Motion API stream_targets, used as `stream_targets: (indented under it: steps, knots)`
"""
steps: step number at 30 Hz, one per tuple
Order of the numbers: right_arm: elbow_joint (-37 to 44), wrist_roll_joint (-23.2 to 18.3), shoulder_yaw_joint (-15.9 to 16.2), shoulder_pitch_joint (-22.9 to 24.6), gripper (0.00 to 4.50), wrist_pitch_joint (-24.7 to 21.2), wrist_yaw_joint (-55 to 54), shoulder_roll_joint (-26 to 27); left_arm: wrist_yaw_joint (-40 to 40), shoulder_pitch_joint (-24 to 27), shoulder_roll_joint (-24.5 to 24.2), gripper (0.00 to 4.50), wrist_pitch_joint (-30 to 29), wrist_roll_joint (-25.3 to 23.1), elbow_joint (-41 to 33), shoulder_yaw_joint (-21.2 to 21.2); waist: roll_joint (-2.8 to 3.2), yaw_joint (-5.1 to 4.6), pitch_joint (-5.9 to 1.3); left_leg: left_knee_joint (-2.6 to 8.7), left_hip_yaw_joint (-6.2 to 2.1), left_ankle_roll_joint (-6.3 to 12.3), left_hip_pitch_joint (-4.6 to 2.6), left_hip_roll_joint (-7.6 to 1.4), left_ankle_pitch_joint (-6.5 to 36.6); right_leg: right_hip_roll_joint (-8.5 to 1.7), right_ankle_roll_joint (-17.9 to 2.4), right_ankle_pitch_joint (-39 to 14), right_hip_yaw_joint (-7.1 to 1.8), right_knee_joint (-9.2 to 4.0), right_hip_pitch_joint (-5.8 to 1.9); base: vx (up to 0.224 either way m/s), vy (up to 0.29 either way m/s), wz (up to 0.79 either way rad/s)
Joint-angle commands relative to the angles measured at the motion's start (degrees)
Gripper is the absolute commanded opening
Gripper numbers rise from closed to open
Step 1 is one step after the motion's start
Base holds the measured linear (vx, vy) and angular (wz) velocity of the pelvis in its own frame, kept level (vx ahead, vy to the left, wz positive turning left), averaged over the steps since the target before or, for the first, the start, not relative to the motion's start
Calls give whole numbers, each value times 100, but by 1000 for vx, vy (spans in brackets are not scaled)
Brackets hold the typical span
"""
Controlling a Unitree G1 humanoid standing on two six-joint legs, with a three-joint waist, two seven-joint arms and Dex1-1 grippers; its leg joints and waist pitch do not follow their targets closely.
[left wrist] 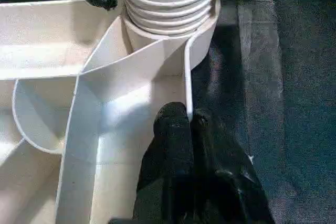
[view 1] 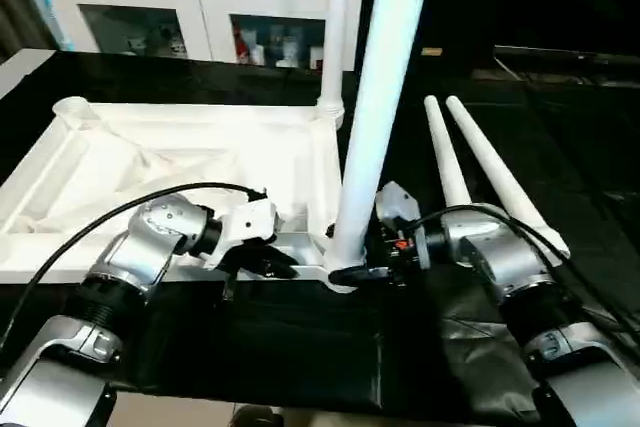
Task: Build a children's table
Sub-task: Rotate leg to tighten
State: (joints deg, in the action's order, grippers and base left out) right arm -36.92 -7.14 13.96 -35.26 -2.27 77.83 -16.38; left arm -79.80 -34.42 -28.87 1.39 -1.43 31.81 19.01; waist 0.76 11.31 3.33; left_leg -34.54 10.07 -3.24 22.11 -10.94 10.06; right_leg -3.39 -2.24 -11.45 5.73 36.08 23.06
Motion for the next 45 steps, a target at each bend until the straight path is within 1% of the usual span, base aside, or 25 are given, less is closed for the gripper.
stream_targets:
  steps: [1,2,3,6,9,12,14,15,18,20,21,22,23,25,27,29,32,34,35,38,45]
  knots:
    - [-61,-1,22,-31,338,13,15,38,-35,-138,9,0,129,-58,-41,87,23,-47,-458,370,-114,235,-125,-342,893,-614,-1056,-856,-384,-409,-288,0,0,0]
    - [-66,-11,30,-38,326,12,8,40,-31,-140,13,0,130,-59,-35,87,31,-50,-461,370,-114,233,-123,-343,889,-610,-1057,-839,-382,-407,-289,0,0,0]
    - [-64,-27,42,-43,315,-3,21,39,-24,-146,22,0,130,-62,-24,88,22,-52,-463,370,-116,234,-125,-346,874,-606,-1055,-809,-381,-400,-289,0,0,0]
    - [-69,-22,54,-41,303,-11,45,39,-1,-157,35,0,133,-67,1,84,24,-49,-466,366,-113,239,-125,-344,867,-610,-1066,-775,-383,-397,-290,0,0,0]
    - [-80,-2,55,-29,275,14,44,47,32,-166,47,0,140,-76,26,79,20,-48,-465,364,-112,247,-121,-342,859,-607,-1078,-739,-383,-390,-291,0,0,0]
    - [-60,17,75,2,255,27,35,61,87,-164,57,0,136,-89,54,69,20,-44,-457,368,-113,243,-127,-340,898,-612,-1047,-857,-383,-410,-287,0,0,0]
    - [-53,17,81,10,252,25,31,65,103,-158,59,0,136,-92,61,64,17,-48,-454,372,-114,221,-126,-342,933,-614,-1027,-944,-384,-419,-288,0,0,0]
    - [-42,17,89,23,250,25,30,68,124,-151,63,0,136,-94,71,58,25,-45,-458,372,-115,213,-130,-343,936,-611,-1021,-946,-385,-418,-287,0,0,0]
    - [8,14,105,63,249,14,35,70,165,-139,73,0,122,-94,96,39,23,-47,-461,369,-115,220,-131,-344,908,-604,-1035,-873,-384,-406,-284,0,0,0]
    - [16,66,104,83,249,88,-50,72,179,-141,76,0,120,-98,112,37,23,-47,-461,369,-114,222,-128,-343,912,-613,-1043,-875,-384,-409,-288,0,0,0]
    - [11,58,98,87,249,47,-46,74,184,-143,77,0,121,-100,118,37,21,-49,-456,373,-116,217,-128,-342,935,-609,-1037,-905,-383,-412,-288,0,0,0]
    - [7,40,94,91,249,-17,-21,73,191,-143,80,0,118,-102,117,38,7,-49,-455,371,-112,219,-127,-339,937,-610,-1033,-918,-385,-416,-291,0,0,0]
    - [5,12,82,95,283,-112,-5,72,200,-143,83,0,111,-102,116,36,8,-46,-456,370,-113,224,-126,-337,917,-611,-1027,-935,-386,-414,-293,0,0,0]
    - [7,-40,50,100,318,-253,-2,77,222,-144,86,0,105,-104,116,30,13,-44,-458,369,-114,233,-128,-343,899,-612,-1023,-938,-385,-416,-290,0,0,0]
    - [35,-81,12,110,327,-299,-20,77,236,-136,89,0,88,-99,102,23,14,-47,-452,375,-115,229,-135,-346,949,-610,-1018,-993,-383,-425,-282,0,0,0]
    - [72,-103,-4,129,352,-326,-19,63,241,-125,88,0,77,-95,85,20,14,-42,-449,377,-114,205,-149,-350,1000,-614,-1005,-1081,-386,-436,-273,0,0,0]
    - [138,-111,-12,168,376,-334,-36,47,246,-116,86,0,67,-90,76,15,9,-42,-449,381,-117,192,-133,-346,1001,-624,-970,-1142,-388,-439,-288,0,0,0]
    - [223,-37,3,234,398,-222,-141,35,257,-110,84,0,57,-86,66,9,-5,-41,-446,383,-118,197,-134,-344,978,-619,-944,-1167,-385,-441,-282,0,0,0]
    - [255,-6,11,260,405,-186,-178,32,260,-108,81,0,54,-85,62,7,3,-40,-444,386,-117,182,-138,-348,981,-622,-930,-1188,-388,-445,-274,0,0,0]
    - [287,102,85,312,405,-86,-264,-4,265,-105,75,0,48,-82,54,5,-8,-45,-445,386,-118,163,-131,-340,976,-622,-905,-1238,-386,-449,-279,0,0,0]
    - [174,136,29,290,405,-38,-502,24,274,-97,70,0,47,-85,59,0,-3,-50,-444,386,-118,175,-130,-339,972,-616,-908,-1223,-387,-448,-278,0,0,0]
